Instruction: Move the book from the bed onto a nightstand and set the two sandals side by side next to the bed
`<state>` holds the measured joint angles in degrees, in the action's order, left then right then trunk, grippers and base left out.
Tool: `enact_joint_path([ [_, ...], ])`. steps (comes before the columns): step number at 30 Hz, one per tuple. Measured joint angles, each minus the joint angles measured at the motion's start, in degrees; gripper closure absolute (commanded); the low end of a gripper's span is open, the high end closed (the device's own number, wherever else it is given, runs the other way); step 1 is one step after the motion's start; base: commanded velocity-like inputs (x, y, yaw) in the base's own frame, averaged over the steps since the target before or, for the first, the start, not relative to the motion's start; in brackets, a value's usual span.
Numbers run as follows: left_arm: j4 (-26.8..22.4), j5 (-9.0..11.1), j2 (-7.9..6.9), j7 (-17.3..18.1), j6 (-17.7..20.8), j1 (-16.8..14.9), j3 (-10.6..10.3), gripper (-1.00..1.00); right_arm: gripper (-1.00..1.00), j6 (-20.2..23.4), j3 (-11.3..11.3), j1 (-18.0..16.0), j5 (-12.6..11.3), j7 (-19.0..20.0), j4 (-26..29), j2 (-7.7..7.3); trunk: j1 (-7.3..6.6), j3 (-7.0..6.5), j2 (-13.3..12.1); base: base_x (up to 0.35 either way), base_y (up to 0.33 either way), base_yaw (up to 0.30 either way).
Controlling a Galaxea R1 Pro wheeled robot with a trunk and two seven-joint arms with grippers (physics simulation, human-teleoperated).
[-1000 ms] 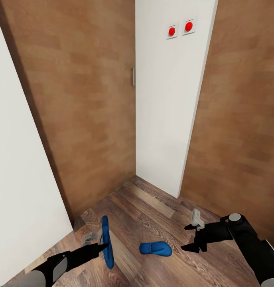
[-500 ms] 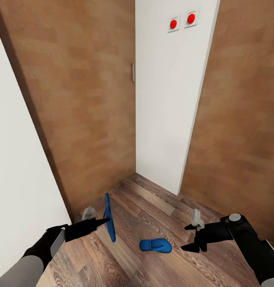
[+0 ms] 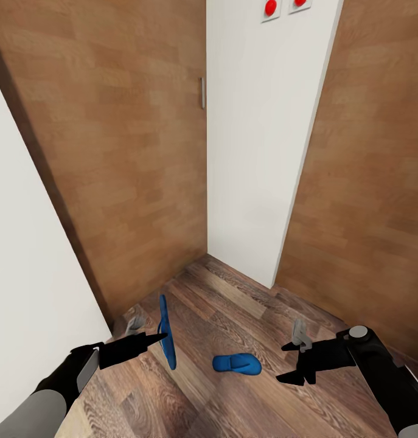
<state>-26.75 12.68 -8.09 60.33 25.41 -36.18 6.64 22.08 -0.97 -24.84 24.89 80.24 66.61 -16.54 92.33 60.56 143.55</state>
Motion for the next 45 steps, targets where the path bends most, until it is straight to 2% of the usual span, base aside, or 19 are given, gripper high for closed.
enact_joint_path([
  [25,0.0,0.0,0.09,-0.1,0.0,0.1,0.0,1.00,-1.00,0.1,-0.2,0.0,0.0,0.1,0.4,0.01,0.00,0.00,0.0,0.000,0.000,0.000],
  [34,0.0,-0.1,0.25,-0.2,0.0,0.1,-0.1,1.00,-1.00,0.2,0.0,0.0,0.0,0.1,3.0,0.02,0.23,1.99,0.1,0.000,0.000,0.000],
  [45,0.0,-0.1,0.35,-0.3,0.0,0.1,-0.1,1.00,-1.00,0.1,0.1,0.0,0.1,0.1,3.4,0.09,0.52,4.43,0.3,0.000,0.000,0.000],
])
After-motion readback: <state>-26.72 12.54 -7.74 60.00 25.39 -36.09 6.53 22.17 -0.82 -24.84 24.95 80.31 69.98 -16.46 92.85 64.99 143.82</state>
